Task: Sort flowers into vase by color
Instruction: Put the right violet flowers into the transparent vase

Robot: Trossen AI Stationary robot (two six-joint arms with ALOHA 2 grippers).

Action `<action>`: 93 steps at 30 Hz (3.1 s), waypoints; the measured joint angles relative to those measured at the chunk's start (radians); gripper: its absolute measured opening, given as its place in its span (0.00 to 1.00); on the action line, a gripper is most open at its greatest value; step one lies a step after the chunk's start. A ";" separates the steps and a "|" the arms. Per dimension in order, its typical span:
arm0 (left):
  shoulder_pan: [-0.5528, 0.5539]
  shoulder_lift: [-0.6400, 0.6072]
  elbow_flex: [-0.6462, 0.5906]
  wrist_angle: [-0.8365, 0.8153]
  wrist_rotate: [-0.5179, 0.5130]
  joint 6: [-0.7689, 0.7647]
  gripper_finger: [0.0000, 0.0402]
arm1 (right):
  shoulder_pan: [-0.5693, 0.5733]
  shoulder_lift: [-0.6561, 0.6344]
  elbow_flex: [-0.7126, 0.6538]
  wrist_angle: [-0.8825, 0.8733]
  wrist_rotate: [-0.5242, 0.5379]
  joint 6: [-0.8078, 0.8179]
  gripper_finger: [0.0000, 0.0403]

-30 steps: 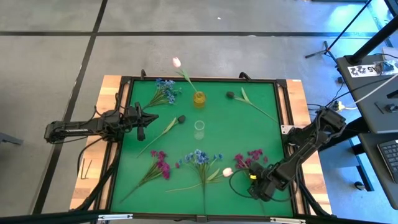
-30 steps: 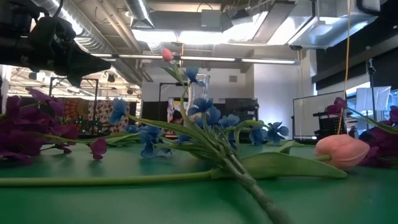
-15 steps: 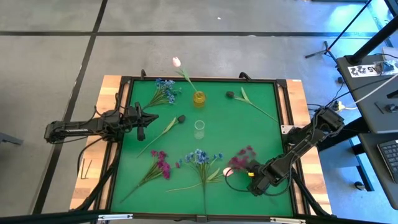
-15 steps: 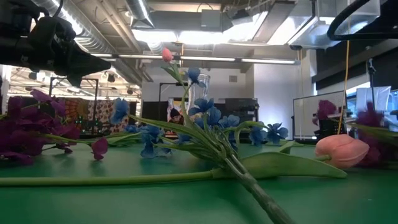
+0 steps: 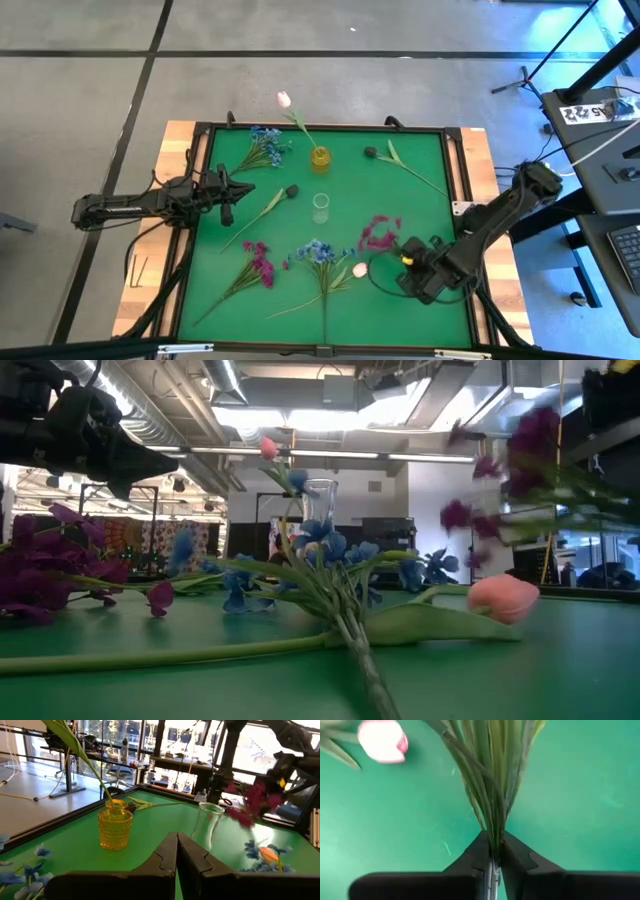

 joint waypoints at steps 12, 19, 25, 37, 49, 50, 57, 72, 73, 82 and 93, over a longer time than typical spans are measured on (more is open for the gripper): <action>0.000 0.000 0.000 0.000 0.000 -0.031 0.00 | -0.062 -0.159 0.000 -0.033 0.279 -0.108 0.07; 0.000 0.000 0.000 0.000 0.007 -0.051 0.00 | -0.178 -0.220 0.001 0.252 0.360 -0.481 0.04; 0.000 0.000 0.000 0.000 0.026 -0.107 0.00 | -0.291 -0.237 0.002 0.612 0.314 -0.956 0.05; 0.000 0.000 0.000 0.001 0.061 -0.123 0.00 | -0.551 -0.226 0.003 1.217 0.131 -1.577 0.04; 0.000 0.000 0.000 -0.011 0.061 -0.180 0.00 | -0.761 -0.027 0.003 1.526 -0.293 -1.625 0.05; 0.000 0.000 0.000 -0.010 0.061 -0.180 0.00 | -0.768 -0.008 0.003 1.542 -0.294 -1.613 0.06; 0.000 0.000 0.000 -0.011 0.061 -0.180 0.00 | -0.787 0.039 0.003 1.534 -0.308 -1.603 0.04; 0.000 0.000 0.000 -0.012 0.061 -0.180 0.00 | -0.798 0.038 -0.127 1.687 -0.320 -1.594 0.04; 0.000 0.000 0.000 -0.012 0.061 -0.180 0.00 | -0.804 0.038 -0.142 1.710 -0.325 -1.589 0.05; 0.000 0.000 0.000 -0.012 0.061 -0.189 0.00 | -0.851 0.056 -0.192 1.722 -0.330 -1.491 0.05; 0.000 0.000 0.000 -0.012 0.061 -0.185 0.00 | -0.849 0.070 -0.192 1.703 -0.339 -1.493 0.35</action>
